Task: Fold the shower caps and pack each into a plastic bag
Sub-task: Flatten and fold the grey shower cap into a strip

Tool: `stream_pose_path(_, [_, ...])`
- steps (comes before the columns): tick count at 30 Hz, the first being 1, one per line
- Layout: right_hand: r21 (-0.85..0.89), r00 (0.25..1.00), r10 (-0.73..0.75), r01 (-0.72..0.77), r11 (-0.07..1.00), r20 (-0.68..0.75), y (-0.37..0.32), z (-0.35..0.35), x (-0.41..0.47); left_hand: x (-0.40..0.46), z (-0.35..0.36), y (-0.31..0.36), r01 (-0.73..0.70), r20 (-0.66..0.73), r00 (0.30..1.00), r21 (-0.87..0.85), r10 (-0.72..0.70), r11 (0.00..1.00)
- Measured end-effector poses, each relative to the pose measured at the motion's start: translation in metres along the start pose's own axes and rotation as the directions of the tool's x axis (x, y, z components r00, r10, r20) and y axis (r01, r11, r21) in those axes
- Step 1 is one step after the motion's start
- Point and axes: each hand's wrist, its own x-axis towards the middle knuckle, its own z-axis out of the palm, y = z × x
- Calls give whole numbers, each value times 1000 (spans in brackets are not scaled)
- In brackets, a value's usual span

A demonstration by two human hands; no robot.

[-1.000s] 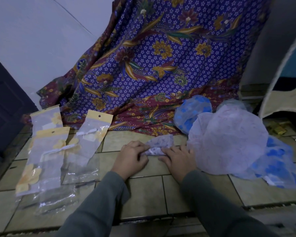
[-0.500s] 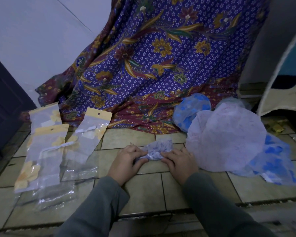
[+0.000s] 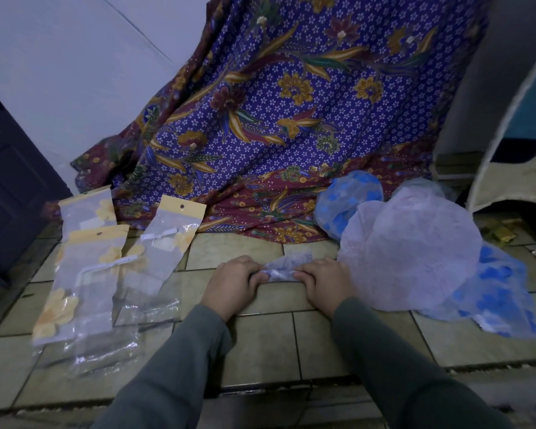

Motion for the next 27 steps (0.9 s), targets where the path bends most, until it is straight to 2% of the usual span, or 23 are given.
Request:
stream_pose_path(7, [-2,994,103,-103,995,22,-6,-6,10,12,1,1,142,57,988,21,-143,990])
stream_pose_path(13, [-68,987,132,-138,988,-86,-16,-1,12,19,0,10,264,-32,964,59,-262,963])
stream_pose_path(16, [-103,984,98,-114,988,-150,-14,5,13,19,-1,15,180,-134,979,180,-157,967])
stream_pose_path(20, [-214,993,-10,-16,977,-120,-12,11,11,15,7,10,-1,-123,992,255,33,967])
stream_pose_path(22, [-212,991,15,-43,976,-131,-11,14,10,14,10,3,-29,-140,988,208,59,978])
stream_pose_path(24, [-250,992,22,-52,967,-124,-12,13,8,13,12,1,-11,-118,993,167,31,986])
stream_pose_path(27, [-212,994,-1,-23,977,-111,-11,10,5,12,13,3,9,-94,996,151,5,988])
